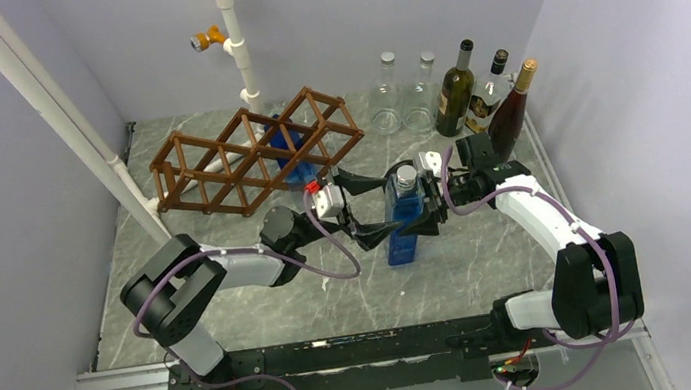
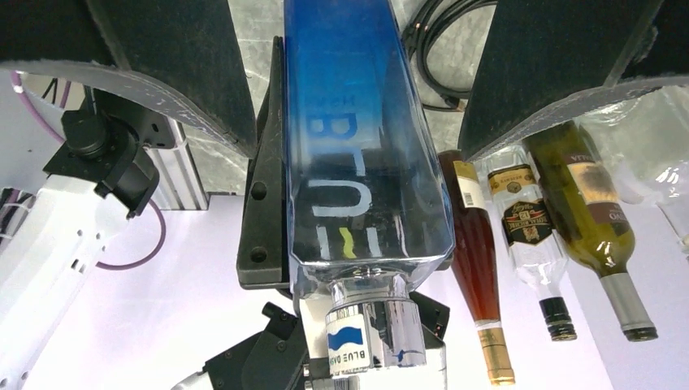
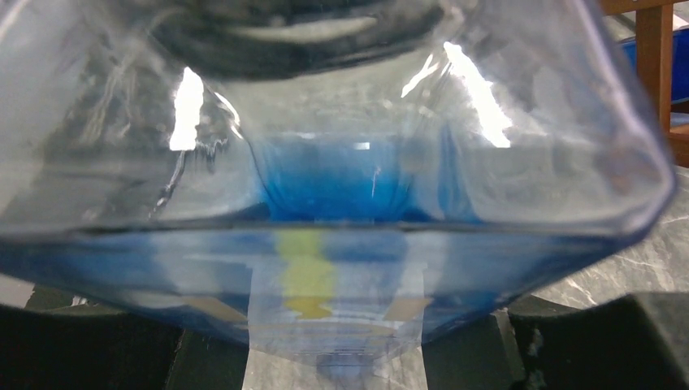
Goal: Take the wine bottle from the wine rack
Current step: Pick up the wine bottle from the wine rack.
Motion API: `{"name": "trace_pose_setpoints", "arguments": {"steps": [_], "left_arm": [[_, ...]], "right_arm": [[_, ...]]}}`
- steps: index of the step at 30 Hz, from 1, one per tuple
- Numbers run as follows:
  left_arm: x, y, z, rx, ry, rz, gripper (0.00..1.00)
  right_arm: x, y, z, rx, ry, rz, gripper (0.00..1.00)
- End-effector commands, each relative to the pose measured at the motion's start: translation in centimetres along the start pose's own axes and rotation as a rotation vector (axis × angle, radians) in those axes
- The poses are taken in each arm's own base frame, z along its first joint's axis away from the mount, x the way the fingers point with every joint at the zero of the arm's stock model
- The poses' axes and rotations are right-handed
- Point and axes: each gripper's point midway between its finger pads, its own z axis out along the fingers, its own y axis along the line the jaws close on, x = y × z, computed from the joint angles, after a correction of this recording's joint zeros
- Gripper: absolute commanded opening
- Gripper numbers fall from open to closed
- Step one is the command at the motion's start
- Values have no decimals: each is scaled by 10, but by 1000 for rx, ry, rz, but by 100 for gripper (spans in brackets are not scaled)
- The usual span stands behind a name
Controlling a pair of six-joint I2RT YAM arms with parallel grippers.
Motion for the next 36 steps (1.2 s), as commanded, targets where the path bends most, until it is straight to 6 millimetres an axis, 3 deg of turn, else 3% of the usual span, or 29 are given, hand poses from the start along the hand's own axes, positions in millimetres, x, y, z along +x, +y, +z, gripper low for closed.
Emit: {"name": "trace_pose_setpoints", "arguments": {"steps": [1, 19, 27, 29, 32, 36], "left_arm": [[-23, -10, 9, 66, -105, -6, 100], [-7, -17, 14, 120, -119, -110, 91], [-7, -22, 18, 158, -116, -130, 64], [-9, -23, 18, 165, -118, -128, 44], [-10, -23, 18, 166, -120, -128, 0], [-12, -22, 15, 147, -125, -114, 0]], "right_arm": [[-35, 10, 0, -68, -137, -119, 1], [-33, 9, 1, -71, -141, -110, 2], [-31, 8, 1, -67, -136, -107, 4], [-31, 8, 1, -67, -136, -106, 5], [-30, 8, 2, -66, -133, -105, 6], [-27, 7, 1, -59, -125, -105, 11]]}}
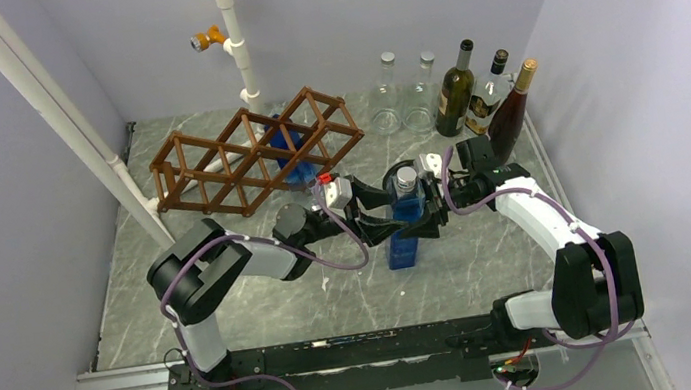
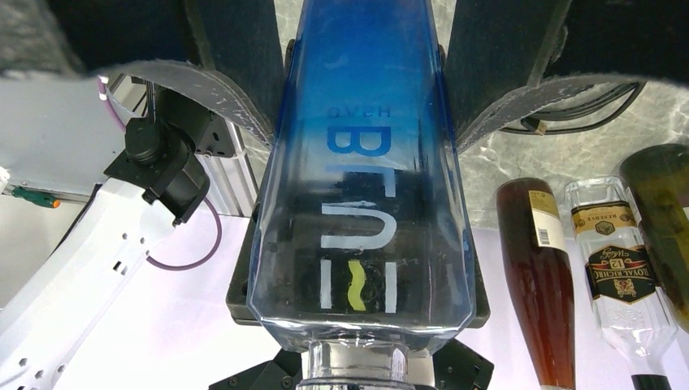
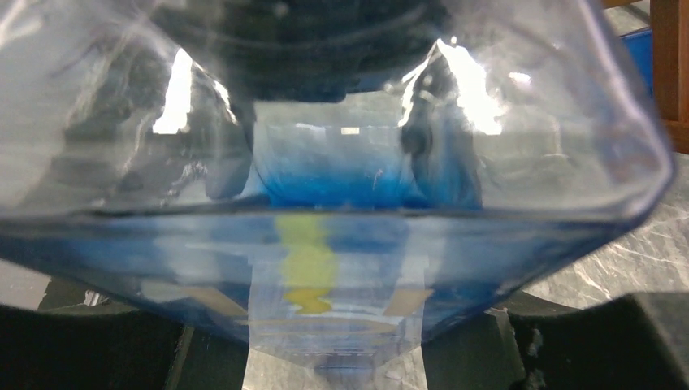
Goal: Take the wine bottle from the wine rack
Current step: Pick up the wine bottle from the wine rack.
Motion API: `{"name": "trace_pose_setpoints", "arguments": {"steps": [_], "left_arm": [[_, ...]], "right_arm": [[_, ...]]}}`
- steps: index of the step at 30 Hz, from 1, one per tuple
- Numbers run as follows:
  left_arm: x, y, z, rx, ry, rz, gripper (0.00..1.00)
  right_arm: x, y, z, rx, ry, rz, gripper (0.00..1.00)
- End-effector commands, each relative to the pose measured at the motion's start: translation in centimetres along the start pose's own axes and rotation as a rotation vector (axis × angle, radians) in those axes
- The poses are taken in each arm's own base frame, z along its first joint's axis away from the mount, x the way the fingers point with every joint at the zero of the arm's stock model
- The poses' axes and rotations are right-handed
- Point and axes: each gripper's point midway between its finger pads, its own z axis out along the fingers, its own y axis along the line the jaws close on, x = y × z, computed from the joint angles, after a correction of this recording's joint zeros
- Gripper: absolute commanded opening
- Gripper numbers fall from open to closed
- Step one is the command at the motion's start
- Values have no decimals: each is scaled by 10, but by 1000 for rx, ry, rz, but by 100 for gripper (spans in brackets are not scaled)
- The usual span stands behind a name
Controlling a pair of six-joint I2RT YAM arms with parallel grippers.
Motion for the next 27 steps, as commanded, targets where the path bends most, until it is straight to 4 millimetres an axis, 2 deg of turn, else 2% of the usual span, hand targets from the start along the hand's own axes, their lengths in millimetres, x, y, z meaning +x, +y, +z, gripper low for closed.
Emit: {"name": "trace_pose_setpoints", "arguments": {"steps": [1, 19, 27], "left_arm": [[-45, -19, 6, 79, -141, 115, 0], [-73, -27, -10, 23, -195, 227, 0], [-75, -30, -12, 26, -187, 245, 0]], "right_arm": [[-32, 3, 0, -51, -113, -135, 14], [-17, -5, 1, -13, -72, -106, 75], [-15, -7, 0, -3, -64, -106, 88]]}}
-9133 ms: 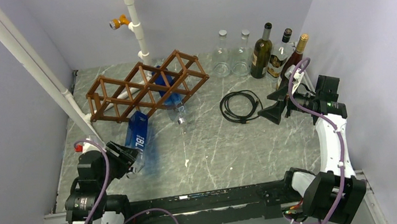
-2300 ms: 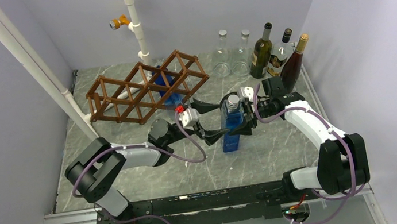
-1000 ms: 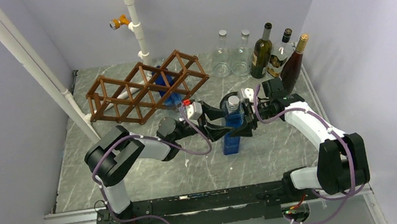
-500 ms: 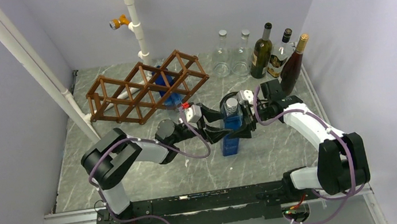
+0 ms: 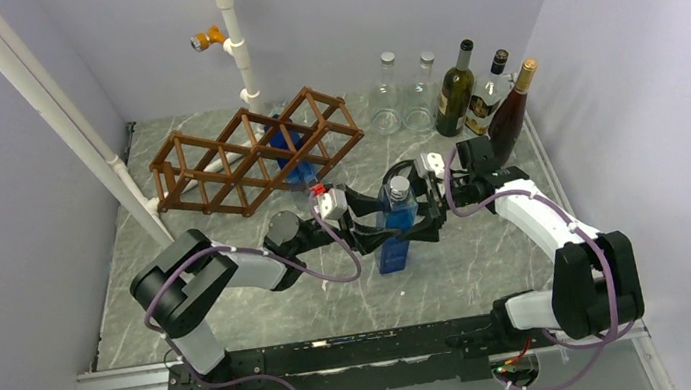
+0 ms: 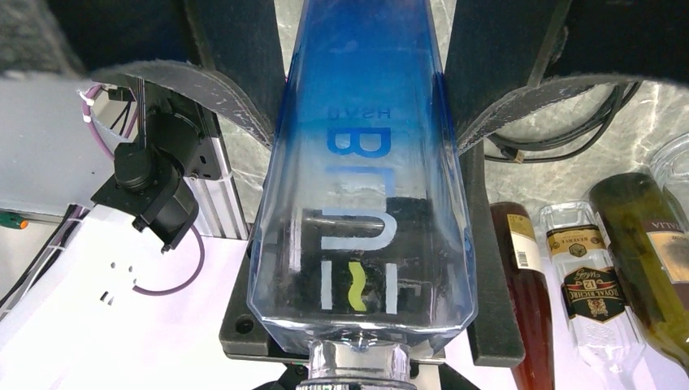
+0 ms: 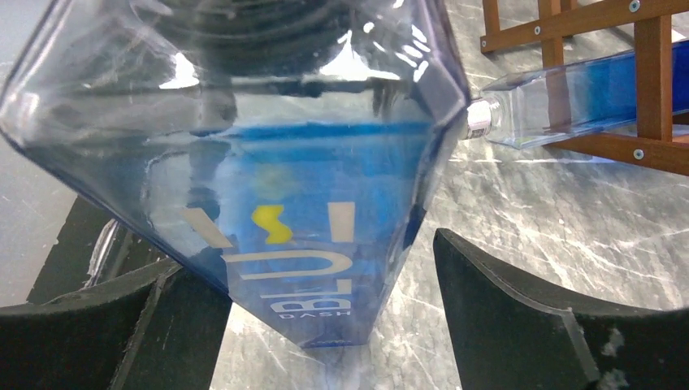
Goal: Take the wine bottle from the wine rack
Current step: Pick up the wine bottle from the wine rack.
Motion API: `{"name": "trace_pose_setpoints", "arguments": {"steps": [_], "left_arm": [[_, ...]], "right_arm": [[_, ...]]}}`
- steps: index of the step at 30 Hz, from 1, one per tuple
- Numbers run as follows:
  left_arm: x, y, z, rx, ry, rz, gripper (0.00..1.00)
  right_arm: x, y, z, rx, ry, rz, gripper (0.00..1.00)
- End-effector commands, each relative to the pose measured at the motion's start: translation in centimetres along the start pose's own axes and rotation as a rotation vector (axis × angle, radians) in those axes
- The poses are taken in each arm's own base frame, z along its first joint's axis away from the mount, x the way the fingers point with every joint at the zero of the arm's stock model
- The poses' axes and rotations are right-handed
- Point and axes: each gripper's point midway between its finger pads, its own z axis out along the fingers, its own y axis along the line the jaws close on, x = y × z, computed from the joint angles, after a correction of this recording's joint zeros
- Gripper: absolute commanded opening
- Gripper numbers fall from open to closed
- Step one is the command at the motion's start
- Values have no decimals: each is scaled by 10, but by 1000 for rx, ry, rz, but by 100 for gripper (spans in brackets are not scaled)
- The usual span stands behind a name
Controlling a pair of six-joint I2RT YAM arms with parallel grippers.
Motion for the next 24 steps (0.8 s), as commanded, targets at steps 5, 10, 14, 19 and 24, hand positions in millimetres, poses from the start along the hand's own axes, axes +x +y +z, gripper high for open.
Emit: {"name": "trace_pose_setpoints", "arguments": {"steps": [5, 10, 14, 19, 24], "left_arm": [[-74, -21, 1, 68, -214, 188, 0], [-73, -22, 0, 68, -197, 191, 0], [-72, -22, 0, 65, -186, 191, 0], [-72, -22, -1, 64, -184, 190, 0], [-72, -23, -2, 64, -185, 188, 0]], "right_arm": [[-28, -1, -9, 3, -24, -94, 99], [-51, 7, -16, -1, -16, -119, 99], [-64, 13, -18, -12, -3, -133, 99], [-75, 26, -12, -73, 41, -124, 99], [-79, 41, 4, -179, 74, -111, 99]]}}
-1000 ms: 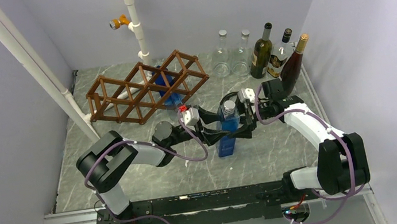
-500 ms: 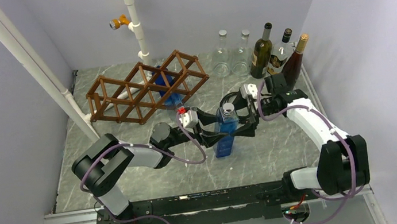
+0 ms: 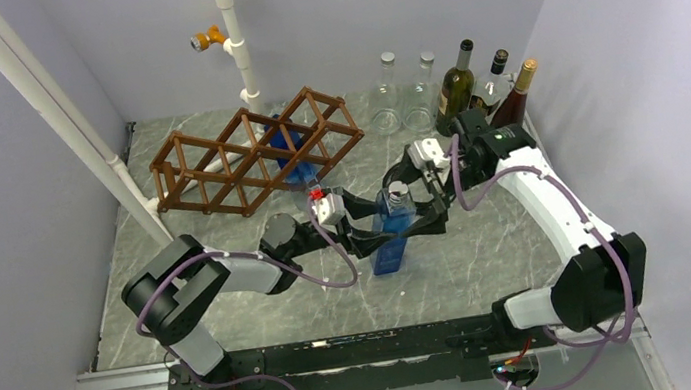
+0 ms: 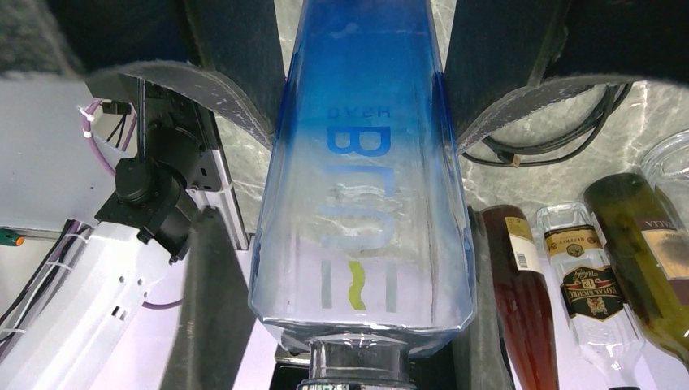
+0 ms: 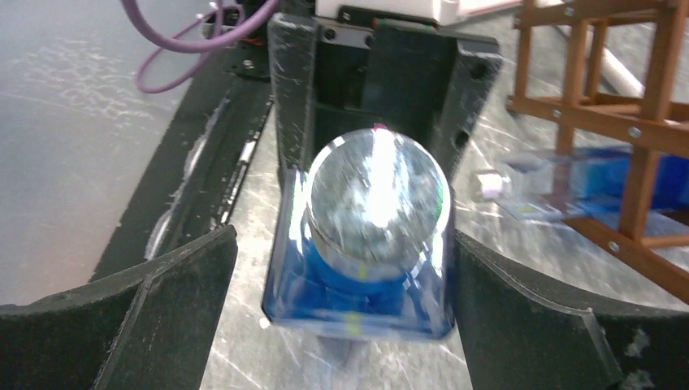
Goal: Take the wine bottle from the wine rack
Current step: Pick up the wine bottle from the wine rack.
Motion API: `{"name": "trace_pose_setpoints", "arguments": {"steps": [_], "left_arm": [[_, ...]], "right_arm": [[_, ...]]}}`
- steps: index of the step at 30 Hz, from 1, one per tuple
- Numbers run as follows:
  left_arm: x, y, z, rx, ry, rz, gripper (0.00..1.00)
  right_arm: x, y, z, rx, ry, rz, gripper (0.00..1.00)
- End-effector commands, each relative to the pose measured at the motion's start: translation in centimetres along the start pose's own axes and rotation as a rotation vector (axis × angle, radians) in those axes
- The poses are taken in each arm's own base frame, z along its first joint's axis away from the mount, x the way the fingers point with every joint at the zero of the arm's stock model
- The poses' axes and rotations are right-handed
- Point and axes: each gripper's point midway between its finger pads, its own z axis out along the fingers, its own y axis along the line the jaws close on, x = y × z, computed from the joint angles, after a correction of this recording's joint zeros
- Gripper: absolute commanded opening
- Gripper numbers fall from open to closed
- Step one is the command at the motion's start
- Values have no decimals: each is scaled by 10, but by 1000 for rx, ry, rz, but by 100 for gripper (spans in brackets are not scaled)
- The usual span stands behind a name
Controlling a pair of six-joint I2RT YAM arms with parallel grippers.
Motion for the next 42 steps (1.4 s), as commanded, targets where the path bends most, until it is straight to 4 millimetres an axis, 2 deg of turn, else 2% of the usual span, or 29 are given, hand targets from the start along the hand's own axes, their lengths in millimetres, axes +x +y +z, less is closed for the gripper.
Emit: {"name": "trace_pose_setpoints", "arguments": {"steps": [1, 9, 12, 15, 19, 22, 25, 28, 29, 31, 33, 34, 42], "left_arm": [[-72, -14, 4, 48, -203, 158, 0], [-72, -15, 0, 39, -201, 162, 0], [-72, -15, 1, 41, -208, 156, 0], [-72, -15, 1, 40, -210, 149, 0], [-72, -14, 1, 29, -212, 140, 0], [-73, -12, 0, 14, -212, 132, 2], [-74, -11, -1, 1, -208, 118, 41], [-73, -10, -5, -21, -187, 105, 68], [-72, -11, -8, -31, -161, 105, 80], [-70, -12, -11, -37, -140, 105, 86], [-67, -12, -14, -50, -111, 97, 98], [-65, -11, -15, -58, -91, 91, 99], [-60, -6, -34, -144, 42, 121, 100]], "right_arm": [[-7, 17, 12, -96, 14, 3, 99], [-7, 14, 18, -82, 36, 12, 91], [-9, 11, 18, -72, 36, 21, 83], [-10, 8, 18, -61, 37, 32, 65], [-11, 7, 18, -57, 39, 31, 29], [-14, 8, 17, -55, 42, 31, 14], [-16, 7, 15, -47, 57, 34, 6], [-18, 7, 13, -39, 70, 38, 2], [-18, 9, 12, -41, 74, 44, 1], [-19, 9, 11, -38, 77, 44, 0], [-19, 8, 9, -31, 79, 44, 0], [-20, 8, 8, -27, 79, 43, 0], [-26, 5, -11, 49, 69, 29, 0]]}}
